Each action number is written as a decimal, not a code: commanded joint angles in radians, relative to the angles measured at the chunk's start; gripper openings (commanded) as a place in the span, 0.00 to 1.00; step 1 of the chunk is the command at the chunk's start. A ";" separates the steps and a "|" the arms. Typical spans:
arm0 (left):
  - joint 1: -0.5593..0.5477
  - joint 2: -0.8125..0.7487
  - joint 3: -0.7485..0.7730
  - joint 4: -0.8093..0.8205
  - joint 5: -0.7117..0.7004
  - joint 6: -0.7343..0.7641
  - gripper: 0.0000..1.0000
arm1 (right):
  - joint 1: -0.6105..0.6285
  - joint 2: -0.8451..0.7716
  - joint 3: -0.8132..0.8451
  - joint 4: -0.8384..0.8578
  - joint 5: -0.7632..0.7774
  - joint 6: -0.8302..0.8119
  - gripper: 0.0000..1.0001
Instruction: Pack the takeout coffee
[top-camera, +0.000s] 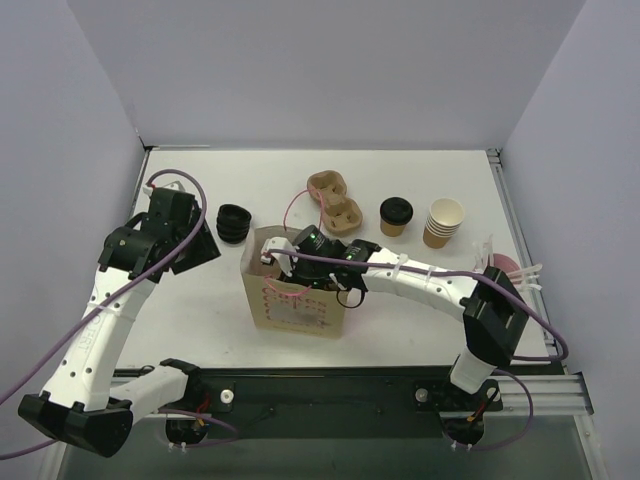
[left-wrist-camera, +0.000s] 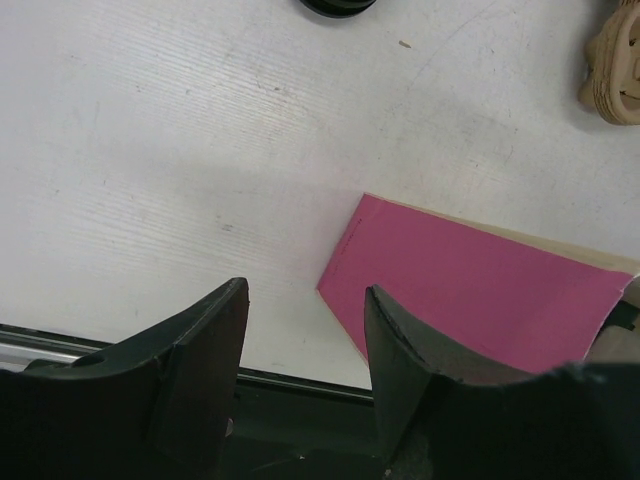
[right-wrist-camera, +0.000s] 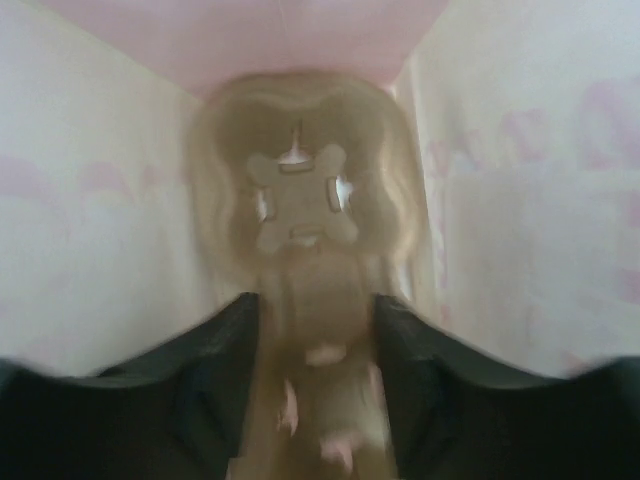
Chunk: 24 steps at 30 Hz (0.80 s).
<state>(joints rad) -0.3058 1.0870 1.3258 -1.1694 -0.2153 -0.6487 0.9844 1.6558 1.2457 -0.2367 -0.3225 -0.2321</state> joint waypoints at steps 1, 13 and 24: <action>0.005 -0.025 -0.013 0.022 0.025 -0.012 0.60 | -0.018 0.009 -0.026 0.073 -0.012 0.033 0.54; 0.004 -0.010 0.029 0.085 0.146 0.050 0.61 | -0.041 -0.091 0.124 -0.076 0.068 0.065 0.81; -0.012 -0.003 0.098 0.201 0.244 0.135 0.61 | -0.064 -0.165 0.271 -0.200 0.105 0.186 0.80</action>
<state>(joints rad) -0.3069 1.0801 1.3357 -1.0737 -0.0284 -0.5629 0.9421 1.5429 1.4338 -0.3809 -0.2462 -0.1287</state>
